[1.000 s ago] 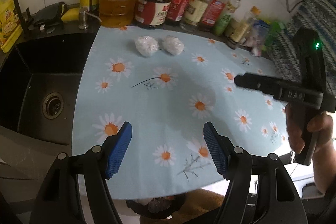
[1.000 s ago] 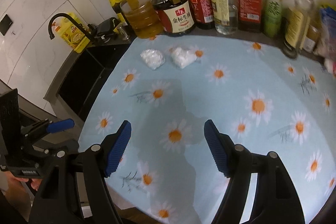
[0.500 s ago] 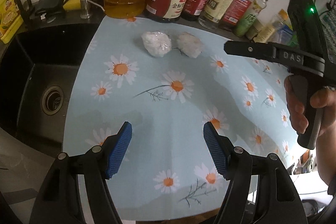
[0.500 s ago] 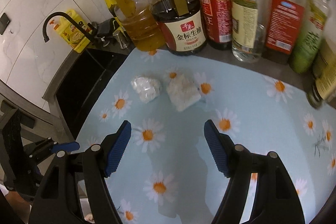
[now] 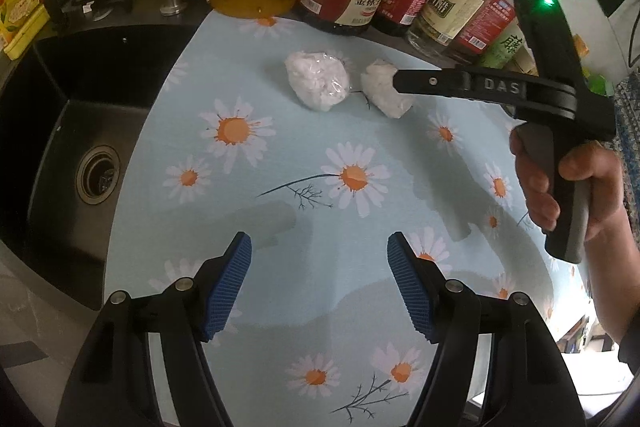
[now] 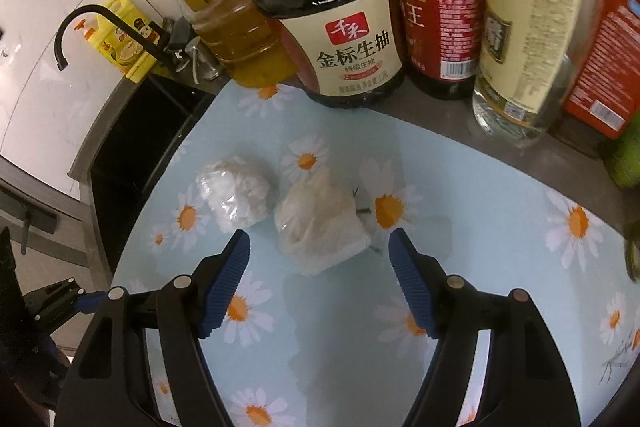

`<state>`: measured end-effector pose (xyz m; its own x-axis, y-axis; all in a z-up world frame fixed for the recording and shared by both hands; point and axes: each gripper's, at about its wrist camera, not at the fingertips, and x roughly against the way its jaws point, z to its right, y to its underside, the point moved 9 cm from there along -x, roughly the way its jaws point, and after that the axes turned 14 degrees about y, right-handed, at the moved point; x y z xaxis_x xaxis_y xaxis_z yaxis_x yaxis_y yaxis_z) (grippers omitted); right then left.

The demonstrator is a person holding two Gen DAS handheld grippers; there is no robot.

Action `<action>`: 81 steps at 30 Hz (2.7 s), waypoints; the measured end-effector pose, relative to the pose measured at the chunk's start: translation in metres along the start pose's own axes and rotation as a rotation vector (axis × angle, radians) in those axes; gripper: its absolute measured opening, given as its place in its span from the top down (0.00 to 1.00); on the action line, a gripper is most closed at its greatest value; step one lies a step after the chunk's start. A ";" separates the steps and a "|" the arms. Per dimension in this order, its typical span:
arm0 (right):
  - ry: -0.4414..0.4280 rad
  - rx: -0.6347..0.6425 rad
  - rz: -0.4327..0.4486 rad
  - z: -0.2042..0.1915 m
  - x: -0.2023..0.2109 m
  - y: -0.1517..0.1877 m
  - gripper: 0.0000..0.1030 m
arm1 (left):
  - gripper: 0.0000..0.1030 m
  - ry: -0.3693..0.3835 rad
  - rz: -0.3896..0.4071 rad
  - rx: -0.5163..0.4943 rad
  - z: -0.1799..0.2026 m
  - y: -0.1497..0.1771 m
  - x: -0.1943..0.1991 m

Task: Collect trash
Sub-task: 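Reach the right tool to a white plastic-wrapped bundle and grasp it, then grasp the other white plastic-wrapped bundle with the left tool while the right tool holds its bundle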

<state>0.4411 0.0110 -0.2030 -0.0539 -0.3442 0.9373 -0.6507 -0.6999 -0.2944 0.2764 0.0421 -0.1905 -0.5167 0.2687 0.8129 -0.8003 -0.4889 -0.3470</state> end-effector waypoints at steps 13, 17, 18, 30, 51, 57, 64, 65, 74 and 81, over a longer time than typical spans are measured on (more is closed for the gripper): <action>0.005 0.088 -0.035 0.001 -0.026 0.001 0.47 | 0.34 -0.029 -0.001 0.054 -0.005 -0.008 -0.011; -0.004 0.088 -0.036 0.001 -0.024 0.003 0.49 | 0.34 -0.044 0.005 0.059 -0.007 -0.010 -0.011; -0.005 0.088 -0.033 0.001 -0.022 0.004 0.49 | 0.34 -0.043 0.007 0.062 -0.007 -0.011 -0.011; -0.038 0.046 -0.002 0.015 0.010 0.019 0.49 | 0.33 -0.072 0.013 0.046 -0.010 -0.031 -0.017; -0.118 -0.154 -0.022 0.043 0.036 0.111 0.49 | 0.20 -0.124 -0.021 -0.063 -0.004 -0.110 -0.065; -0.115 -0.202 -0.022 0.051 0.039 0.119 0.49 | 0.20 -0.159 -0.044 -0.099 -0.009 -0.121 -0.081; -0.103 -0.231 0.010 0.059 0.050 0.118 0.49 | 0.21 -0.181 -0.052 -0.132 -0.017 -0.131 -0.092; -0.102 -0.236 0.014 0.060 0.052 0.119 0.49 | 0.23 -0.179 -0.056 -0.134 -0.018 -0.131 -0.093; -0.082 -0.257 0.031 0.054 0.058 0.119 0.49 | 0.48 -0.157 -0.051 -0.158 -0.026 -0.130 -0.090; -0.057 -0.277 0.042 0.044 0.065 0.127 0.49 | 0.49 -0.124 -0.043 -0.180 -0.021 -0.114 -0.073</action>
<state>0.3881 -0.1280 -0.1874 -0.0471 -0.4095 0.9111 -0.8312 -0.4897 -0.2631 0.3992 0.0958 -0.2200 -0.4488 0.1769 0.8760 -0.8678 -0.3201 -0.3800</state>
